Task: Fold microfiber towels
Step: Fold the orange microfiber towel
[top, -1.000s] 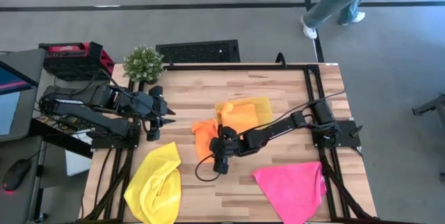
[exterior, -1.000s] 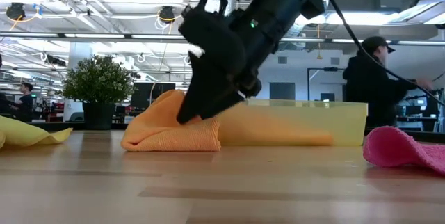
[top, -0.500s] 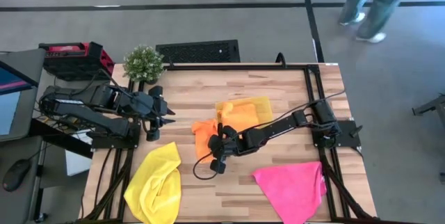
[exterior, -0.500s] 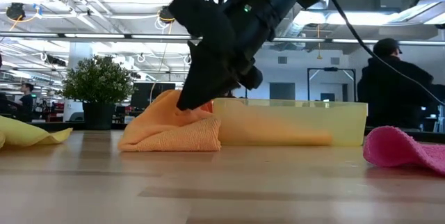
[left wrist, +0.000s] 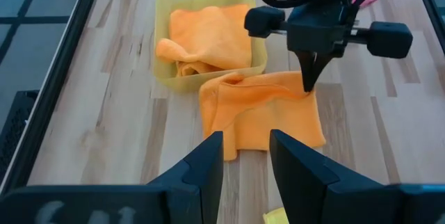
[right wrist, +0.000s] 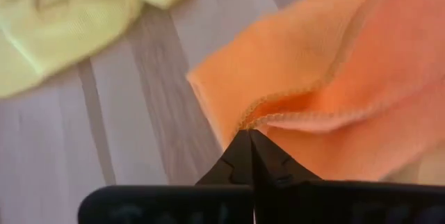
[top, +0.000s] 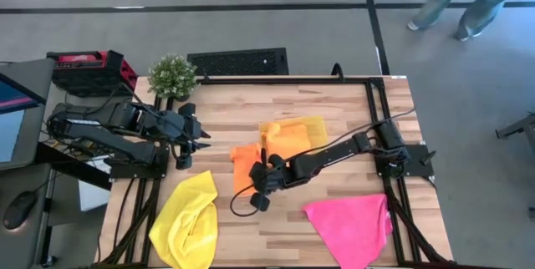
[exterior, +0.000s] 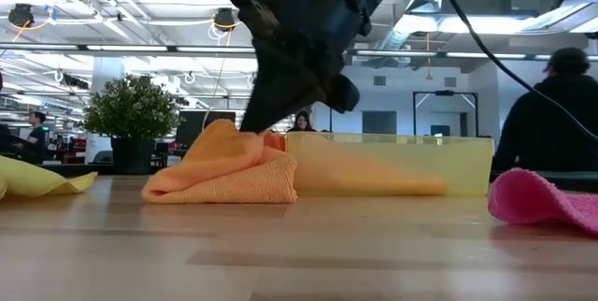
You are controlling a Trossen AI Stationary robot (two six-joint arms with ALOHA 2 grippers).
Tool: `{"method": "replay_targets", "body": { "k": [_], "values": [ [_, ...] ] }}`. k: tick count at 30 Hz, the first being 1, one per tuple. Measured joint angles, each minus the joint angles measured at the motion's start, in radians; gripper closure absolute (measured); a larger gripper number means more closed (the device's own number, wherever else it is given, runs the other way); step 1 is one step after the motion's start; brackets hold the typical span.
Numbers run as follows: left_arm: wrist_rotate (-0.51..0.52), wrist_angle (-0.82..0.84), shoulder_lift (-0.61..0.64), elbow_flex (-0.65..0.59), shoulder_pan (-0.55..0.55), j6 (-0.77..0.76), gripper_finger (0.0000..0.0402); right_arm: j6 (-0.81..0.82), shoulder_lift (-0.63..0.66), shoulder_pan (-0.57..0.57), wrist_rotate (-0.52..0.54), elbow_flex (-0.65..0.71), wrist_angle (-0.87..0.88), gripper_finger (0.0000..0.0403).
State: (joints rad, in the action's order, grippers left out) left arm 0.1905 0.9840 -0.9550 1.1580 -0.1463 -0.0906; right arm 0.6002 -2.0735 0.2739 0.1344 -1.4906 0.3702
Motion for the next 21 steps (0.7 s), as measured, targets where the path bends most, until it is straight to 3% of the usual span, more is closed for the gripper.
{"method": "replay_targets", "body": {
  "k": [14,21],
  "values": [
    [0.000,-0.001,0.000,0.000,0.000,0.019,0.0290,0.129,0.000,0.059,0.027,0.000,0.150,0.0399],
    [0.000,-0.001,0.000,0.000,0.000,0.019,0.0290,0.167,0.000,0.034,-0.121,0.000,0.148,0.0349]
  ]
}}
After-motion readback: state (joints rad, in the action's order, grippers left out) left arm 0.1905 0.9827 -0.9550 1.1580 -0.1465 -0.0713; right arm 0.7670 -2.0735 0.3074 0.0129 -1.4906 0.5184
